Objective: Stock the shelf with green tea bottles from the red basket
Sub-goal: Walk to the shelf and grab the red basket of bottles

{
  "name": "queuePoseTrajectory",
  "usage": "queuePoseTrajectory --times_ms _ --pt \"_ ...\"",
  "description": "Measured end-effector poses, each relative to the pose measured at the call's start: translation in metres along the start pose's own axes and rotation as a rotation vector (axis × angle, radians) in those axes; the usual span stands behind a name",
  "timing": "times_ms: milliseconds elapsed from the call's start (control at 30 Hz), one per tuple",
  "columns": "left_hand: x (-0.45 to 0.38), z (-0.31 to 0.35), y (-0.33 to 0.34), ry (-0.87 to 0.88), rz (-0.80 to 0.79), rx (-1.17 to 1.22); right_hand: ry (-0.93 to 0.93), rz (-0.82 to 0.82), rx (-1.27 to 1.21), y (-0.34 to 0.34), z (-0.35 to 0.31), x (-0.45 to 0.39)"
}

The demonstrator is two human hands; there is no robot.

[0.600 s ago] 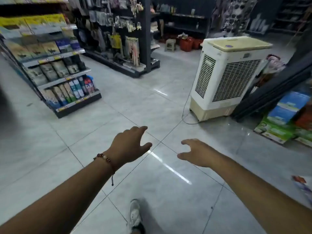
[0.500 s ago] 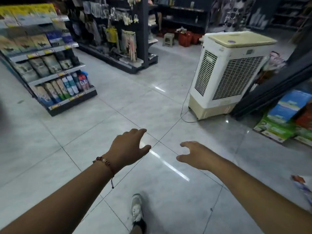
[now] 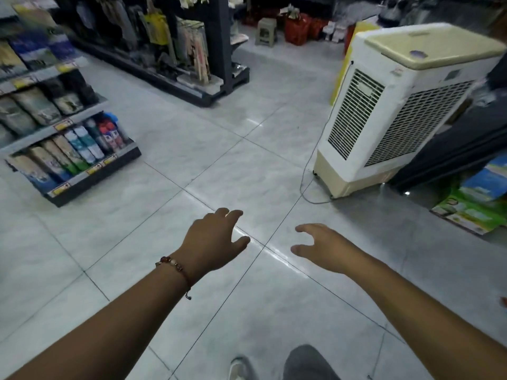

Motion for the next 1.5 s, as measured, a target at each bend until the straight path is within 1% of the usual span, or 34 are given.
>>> queuePoseTrajectory --times_ms 200,400,533,633,733,833,967,1167,1333,1500 --pt "-0.120 -0.001 -0.034 0.041 -0.004 -0.033 -0.038 0.072 -0.021 -0.071 0.005 -0.102" --pt "-0.277 0.004 -0.053 0.034 -0.026 -0.063 -0.045 0.105 -0.026 -0.142 0.033 -0.230" --pt "-0.367 0.008 -0.056 -0.031 -0.110 -0.066 -0.044 0.078 -0.034 -0.194 0.045 -0.308" --pt "-0.426 0.007 -0.065 -0.050 -0.106 -0.062 -0.060 0.053 0.036 -0.232 0.045 -0.364" --pt "-0.477 0.002 -0.081 -0.067 -0.099 -0.056 -0.088 0.057 0.006 -0.268 0.036 -0.412" --pt "-0.529 -0.009 -0.098 -0.080 -0.104 -0.059 -0.099 0.092 -0.025 -0.300 0.027 -0.460" --pt "-0.607 -0.033 -0.116 -0.076 -0.104 -0.047 -0.076 0.127 -0.006 -0.332 0.020 -0.537" --pt "-0.761 -0.087 -0.141 -0.051 -0.150 -0.043 0.001 0.115 0.044 -0.382 0.005 -0.678" --pt "-0.870 -0.111 -0.181 -0.004 -0.217 -0.058 0.077 0.152 -0.038 -0.434 -0.016 -0.769" --pt "-0.967 -0.118 -0.224 0.066 -0.194 -0.078 0.101 0.189 -0.091 -0.481 -0.023 -0.842"
Point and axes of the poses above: each hand's wrist, its own x-axis away from the middle knuckle, its own y-axis out of the palm, z = x × y, the point moved 2 cm from there along -x, towards the middle knuckle, and after that the axes turned 11 degrees about x, right-handed, at the moved point
